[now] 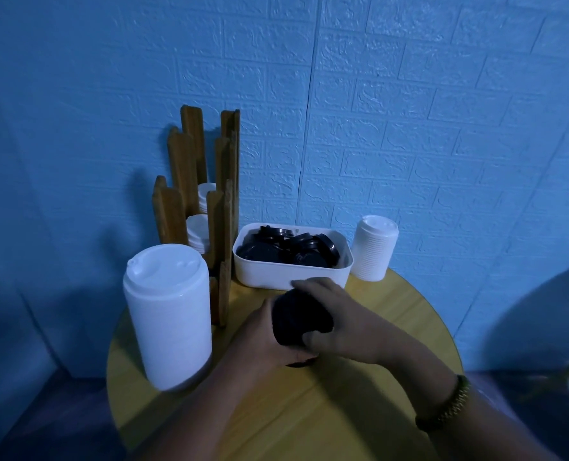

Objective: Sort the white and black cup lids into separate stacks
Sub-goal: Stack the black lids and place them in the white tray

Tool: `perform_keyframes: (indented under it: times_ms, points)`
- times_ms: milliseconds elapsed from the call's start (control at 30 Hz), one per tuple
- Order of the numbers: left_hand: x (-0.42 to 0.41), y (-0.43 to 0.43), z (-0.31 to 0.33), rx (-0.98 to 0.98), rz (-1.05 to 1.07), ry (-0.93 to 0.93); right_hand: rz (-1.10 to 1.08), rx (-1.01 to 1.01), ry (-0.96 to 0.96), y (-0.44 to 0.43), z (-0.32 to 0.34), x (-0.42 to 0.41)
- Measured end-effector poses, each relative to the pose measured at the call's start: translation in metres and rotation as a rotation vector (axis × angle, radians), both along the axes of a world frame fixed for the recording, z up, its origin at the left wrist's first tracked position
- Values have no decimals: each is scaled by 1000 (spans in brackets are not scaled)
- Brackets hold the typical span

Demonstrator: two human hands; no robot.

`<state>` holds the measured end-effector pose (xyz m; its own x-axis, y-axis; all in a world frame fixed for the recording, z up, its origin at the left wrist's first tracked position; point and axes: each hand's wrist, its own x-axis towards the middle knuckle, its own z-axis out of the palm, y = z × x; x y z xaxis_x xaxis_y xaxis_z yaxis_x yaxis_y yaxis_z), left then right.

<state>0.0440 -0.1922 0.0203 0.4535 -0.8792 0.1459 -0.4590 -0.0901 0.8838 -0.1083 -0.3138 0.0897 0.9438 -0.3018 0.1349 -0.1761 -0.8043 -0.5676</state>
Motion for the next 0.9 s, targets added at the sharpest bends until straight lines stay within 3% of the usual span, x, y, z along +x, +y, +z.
perform_keyframes:
  times_ms: [433, 600, 767, 833, 900]
  points:
    - [8, 2, -5, 88, -3, 28, 86, 94, 15, -2, 7, 31]
    - [5, -4, -2, 124, 32, -45, -156, -217, -11, 19, -11, 41]
    - [3, -12, -1, 204, 26, -148, -311, -323, -8, 31, -18, 47]
    - [1, -8, 2, 168, 22, -131, -235, -263, 45, 26, -13, 44]
    - [-1, -2, 2, 110, 33, -91, -137, -79, 28, 15, -2, 40]
